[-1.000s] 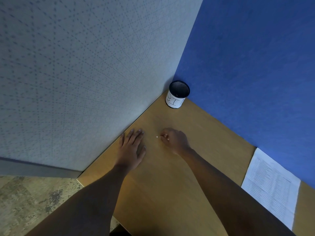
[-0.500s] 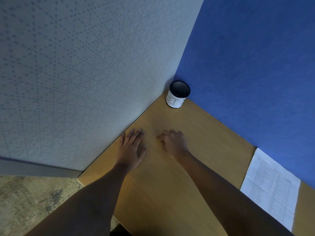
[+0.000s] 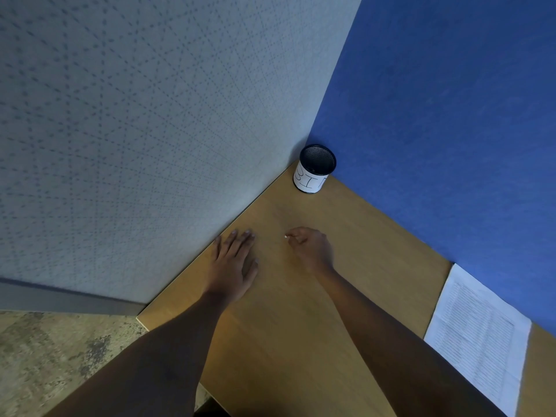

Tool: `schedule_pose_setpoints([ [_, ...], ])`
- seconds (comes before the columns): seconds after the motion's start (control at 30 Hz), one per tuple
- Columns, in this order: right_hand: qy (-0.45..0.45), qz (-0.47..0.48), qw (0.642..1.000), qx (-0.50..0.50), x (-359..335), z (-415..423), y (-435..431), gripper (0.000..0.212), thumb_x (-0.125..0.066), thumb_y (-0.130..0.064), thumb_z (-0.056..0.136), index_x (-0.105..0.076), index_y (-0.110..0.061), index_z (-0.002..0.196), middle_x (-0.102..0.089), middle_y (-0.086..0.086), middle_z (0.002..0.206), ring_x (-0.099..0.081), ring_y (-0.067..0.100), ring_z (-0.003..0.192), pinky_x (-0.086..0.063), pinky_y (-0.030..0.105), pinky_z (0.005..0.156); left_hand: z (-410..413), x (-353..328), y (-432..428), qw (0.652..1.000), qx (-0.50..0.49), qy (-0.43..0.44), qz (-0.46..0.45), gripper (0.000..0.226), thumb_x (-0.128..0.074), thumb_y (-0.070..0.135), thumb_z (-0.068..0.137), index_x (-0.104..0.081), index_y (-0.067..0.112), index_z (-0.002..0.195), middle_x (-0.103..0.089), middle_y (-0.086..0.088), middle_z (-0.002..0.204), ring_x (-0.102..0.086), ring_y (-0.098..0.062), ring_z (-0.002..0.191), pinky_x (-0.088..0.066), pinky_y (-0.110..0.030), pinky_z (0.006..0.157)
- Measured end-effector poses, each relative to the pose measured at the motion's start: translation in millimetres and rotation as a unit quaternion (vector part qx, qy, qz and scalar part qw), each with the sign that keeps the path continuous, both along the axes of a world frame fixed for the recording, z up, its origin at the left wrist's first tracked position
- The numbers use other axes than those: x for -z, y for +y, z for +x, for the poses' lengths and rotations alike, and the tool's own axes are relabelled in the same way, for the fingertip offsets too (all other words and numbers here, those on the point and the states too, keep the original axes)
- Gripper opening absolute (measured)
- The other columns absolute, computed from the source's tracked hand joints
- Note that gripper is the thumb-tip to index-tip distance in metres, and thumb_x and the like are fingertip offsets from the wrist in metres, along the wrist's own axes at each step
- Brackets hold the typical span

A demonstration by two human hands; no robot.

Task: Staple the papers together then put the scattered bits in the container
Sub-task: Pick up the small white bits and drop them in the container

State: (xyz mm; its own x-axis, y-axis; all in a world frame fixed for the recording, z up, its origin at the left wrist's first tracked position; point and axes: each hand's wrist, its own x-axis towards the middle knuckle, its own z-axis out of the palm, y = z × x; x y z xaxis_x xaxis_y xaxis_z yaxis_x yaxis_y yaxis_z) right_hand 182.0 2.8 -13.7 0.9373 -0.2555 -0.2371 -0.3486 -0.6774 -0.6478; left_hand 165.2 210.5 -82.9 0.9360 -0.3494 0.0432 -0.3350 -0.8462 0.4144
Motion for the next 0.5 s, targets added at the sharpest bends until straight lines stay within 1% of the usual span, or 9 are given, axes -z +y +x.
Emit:
schedule_pose_setpoints([
  [0.03,0.009,0.034,0.999,0.029,0.3,1.8,-0.2,0.015,-0.064,-0.028,0.084,-0.074,-0.034,0.094,-0.072,-0.014,0.092,-0.065,0.004,0.089,-0.049,0.023,0.074,0.1,0.0,0.0,1.0,0.0,0.0,-0.001,0.061,-0.033,0.048,0.096,-0.028,0.023,0.151,-0.032,0.004,0.156,-0.014,-0.018,0.149,-0.006,-0.049,0.12],
  [0.1,0.012,0.091,0.993,0.07,0.4,4.6,-1.8,0.013,-0.065,-0.028,0.083,-0.075,-0.033,0.09,-0.073,-0.014,0.09,-0.067,0.004,0.089,-0.053,0.027,0.077,0.5,-0.3,0.2,1.0,0.0,0.001,0.0,0.061,-0.032,0.049,0.096,-0.027,0.023,0.151,-0.031,0.005,0.156,-0.014,-0.018,0.149,-0.006,-0.049,0.12],
  [0.17,0.01,0.101,0.991,0.082,-0.3,6.0,-5.0,0.014,-0.064,-0.026,0.083,-0.075,-0.032,0.09,-0.073,-0.013,0.092,-0.066,0.003,0.089,-0.053,0.029,0.079,0.9,-1.1,0.5,1.0,0.0,0.003,0.005,0.061,-0.031,0.049,0.097,-0.026,0.024,0.152,-0.03,0.005,0.157,-0.012,-0.017,0.149,-0.006,-0.049,0.12],
  [0.27,0.017,-0.001,0.999,0.032,-0.7,6.7,-9.8,0.017,-0.06,-0.027,0.085,-0.074,-0.033,0.095,-0.072,-0.014,0.093,-0.062,0.002,0.084,-0.045,0.022,0.072,0.8,-0.9,0.7,1.0,0.0,0.003,0.009,0.061,-0.031,0.049,0.097,-0.025,0.023,0.152,-0.029,0.005,0.157,-0.011,-0.018,0.149,-0.006,-0.049,0.12],
  [0.33,0.011,-0.07,0.997,-0.028,-0.1,8.7,-10.7,0.019,-0.058,-0.027,0.087,-0.073,-0.031,0.097,-0.072,-0.013,0.093,-0.063,0.006,0.086,-0.045,0.023,0.074,0.6,-0.4,0.8,1.0,0.0,0.002,0.006,0.061,-0.033,0.049,0.097,-0.026,0.023,0.152,-0.029,0.005,0.157,-0.012,-0.018,0.149,-0.006,-0.049,0.12],
  [0.4,0.008,-0.146,0.984,-0.104,1.5,13.3,-10.7,0.02,-0.055,-0.027,0.089,-0.073,-0.028,0.098,-0.072,-0.01,0.094,-0.064,0.014,0.09,-0.047,0.028,0.076,0.6,0.0,0.4,1.0,-0.001,0.001,0.006,0.061,-0.034,0.048,0.097,-0.026,0.024,0.152,-0.03,0.005,0.157,-0.012,-0.018,0.149,-0.005,-0.048,0.12],
  [0.5,0.007,-0.238,0.953,-0.189,1.9,24.5,-8.4,0.024,-0.049,-0.029,0.093,-0.071,-0.024,0.1,-0.07,-0.005,0.098,-0.063,0.02,0.092,-0.043,0.029,0.071,0.6,0.0,-0.2,1.0,-0.001,0.001,0.007,0.061,-0.034,0.048,0.096,-0.026,0.023,0.152,-0.03,0.005,0.157,-0.013,-0.017,0.149,-0.004,-0.047,0.12],
])
